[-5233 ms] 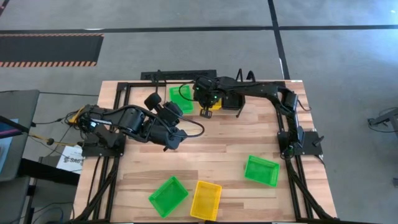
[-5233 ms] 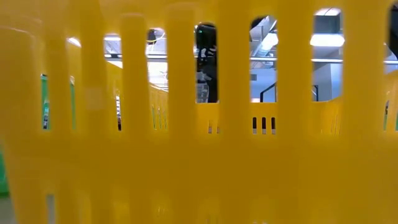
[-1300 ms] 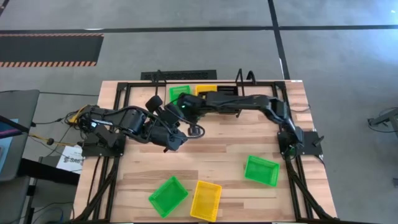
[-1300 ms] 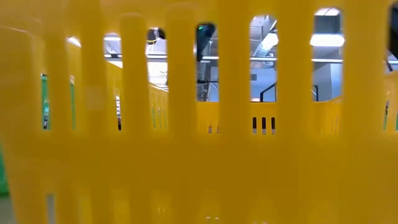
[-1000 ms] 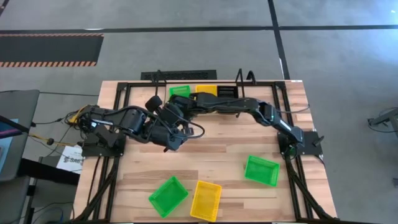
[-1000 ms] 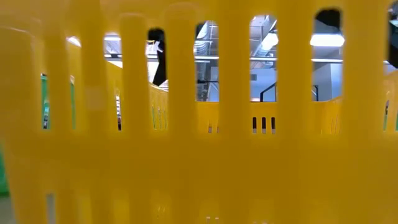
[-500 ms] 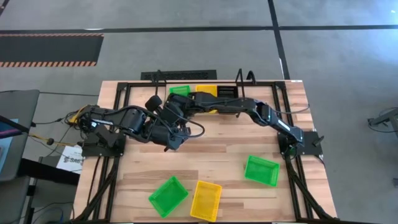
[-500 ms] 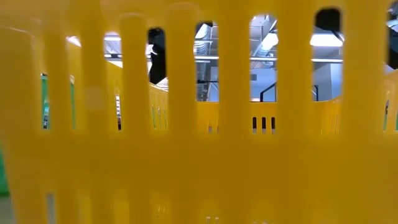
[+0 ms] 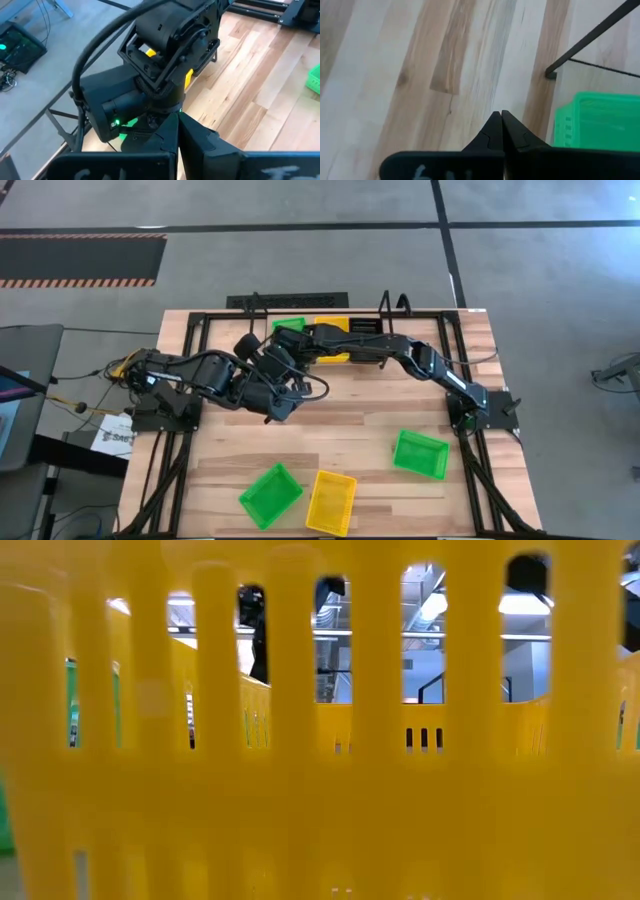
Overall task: Stack baskets on shelf by color
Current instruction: Adjust the colored bins on the shelf
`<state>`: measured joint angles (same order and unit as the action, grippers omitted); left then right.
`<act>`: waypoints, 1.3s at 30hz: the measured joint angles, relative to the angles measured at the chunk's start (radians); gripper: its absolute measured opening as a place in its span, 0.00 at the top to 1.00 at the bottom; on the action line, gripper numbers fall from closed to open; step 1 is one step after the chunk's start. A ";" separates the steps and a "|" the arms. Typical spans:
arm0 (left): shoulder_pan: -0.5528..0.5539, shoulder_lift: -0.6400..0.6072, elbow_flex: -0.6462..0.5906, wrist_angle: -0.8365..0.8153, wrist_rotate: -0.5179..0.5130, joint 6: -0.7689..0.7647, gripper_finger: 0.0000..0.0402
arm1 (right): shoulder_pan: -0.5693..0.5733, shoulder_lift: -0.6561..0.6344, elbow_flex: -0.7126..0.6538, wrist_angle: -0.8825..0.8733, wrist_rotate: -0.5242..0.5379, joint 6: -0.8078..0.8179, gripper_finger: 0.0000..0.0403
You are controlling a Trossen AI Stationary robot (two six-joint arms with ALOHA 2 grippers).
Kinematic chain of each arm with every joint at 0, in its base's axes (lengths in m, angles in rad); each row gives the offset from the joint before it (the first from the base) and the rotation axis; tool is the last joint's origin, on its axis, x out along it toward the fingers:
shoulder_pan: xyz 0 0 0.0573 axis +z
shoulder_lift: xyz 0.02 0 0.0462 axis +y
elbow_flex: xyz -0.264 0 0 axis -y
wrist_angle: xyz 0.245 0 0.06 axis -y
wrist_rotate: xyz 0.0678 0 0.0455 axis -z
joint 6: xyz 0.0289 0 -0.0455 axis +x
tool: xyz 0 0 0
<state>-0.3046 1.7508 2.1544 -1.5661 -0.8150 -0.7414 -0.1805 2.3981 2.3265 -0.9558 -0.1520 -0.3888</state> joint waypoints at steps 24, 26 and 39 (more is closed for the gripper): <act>0.000 0.000 0.000 -0.005 0.006 -0.004 1.00 | -0.031 0.080 0.001 0.089 0.000 0.024 1.00; 0.000 0.000 0.000 -0.005 0.006 -0.004 1.00 | -0.036 0.073 0.001 0.119 0.002 0.028 1.00; 0.000 0.000 0.000 -0.005 0.006 -0.004 1.00 | -0.099 0.068 0.002 0.157 0.018 0.048 1.00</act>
<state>-0.3046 1.7508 2.1548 -1.5711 -0.8085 -0.7456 -0.2798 2.4657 2.3287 -0.7986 -0.1341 -0.3412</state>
